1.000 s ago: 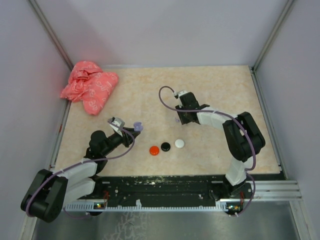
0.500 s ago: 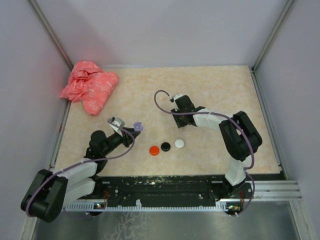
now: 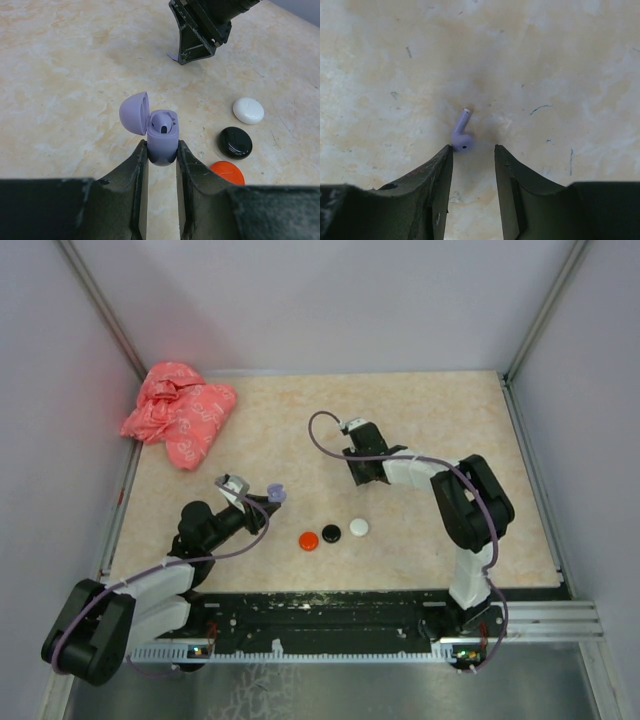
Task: Insert the wireless bluetooth earbuds into the charging case
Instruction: Adjust the earbud at the center of the board.
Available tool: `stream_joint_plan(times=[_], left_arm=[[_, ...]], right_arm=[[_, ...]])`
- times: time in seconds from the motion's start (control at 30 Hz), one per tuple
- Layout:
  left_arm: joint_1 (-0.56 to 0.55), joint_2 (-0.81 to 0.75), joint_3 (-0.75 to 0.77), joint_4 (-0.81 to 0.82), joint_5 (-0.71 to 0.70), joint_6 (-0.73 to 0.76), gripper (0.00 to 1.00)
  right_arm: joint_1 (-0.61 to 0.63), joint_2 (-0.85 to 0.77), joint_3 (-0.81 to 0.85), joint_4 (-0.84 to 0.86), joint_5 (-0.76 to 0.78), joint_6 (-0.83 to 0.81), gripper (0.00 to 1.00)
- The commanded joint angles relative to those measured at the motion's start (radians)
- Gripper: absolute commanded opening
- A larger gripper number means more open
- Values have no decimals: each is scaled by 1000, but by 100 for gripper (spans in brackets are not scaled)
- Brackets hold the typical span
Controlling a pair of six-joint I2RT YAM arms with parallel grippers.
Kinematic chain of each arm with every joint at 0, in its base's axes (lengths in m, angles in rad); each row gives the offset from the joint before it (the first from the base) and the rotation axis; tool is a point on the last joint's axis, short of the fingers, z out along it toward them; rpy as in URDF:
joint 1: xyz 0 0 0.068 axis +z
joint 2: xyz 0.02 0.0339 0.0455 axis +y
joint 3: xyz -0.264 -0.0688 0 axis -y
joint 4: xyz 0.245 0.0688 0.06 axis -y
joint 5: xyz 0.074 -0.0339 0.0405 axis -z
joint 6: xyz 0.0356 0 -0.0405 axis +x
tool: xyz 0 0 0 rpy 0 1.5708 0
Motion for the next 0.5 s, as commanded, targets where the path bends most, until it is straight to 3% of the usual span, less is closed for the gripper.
stream_joint_plan(times=[0.0, 0.47], left_arm=[[9, -4, 27, 7, 11, 14, 0], [7, 4, 27, 14, 21, 5, 0]], right_arm=[[-31, 15, 60, 6, 58, -36, 39], [-89, -1, 42, 26, 35, -9, 39]])
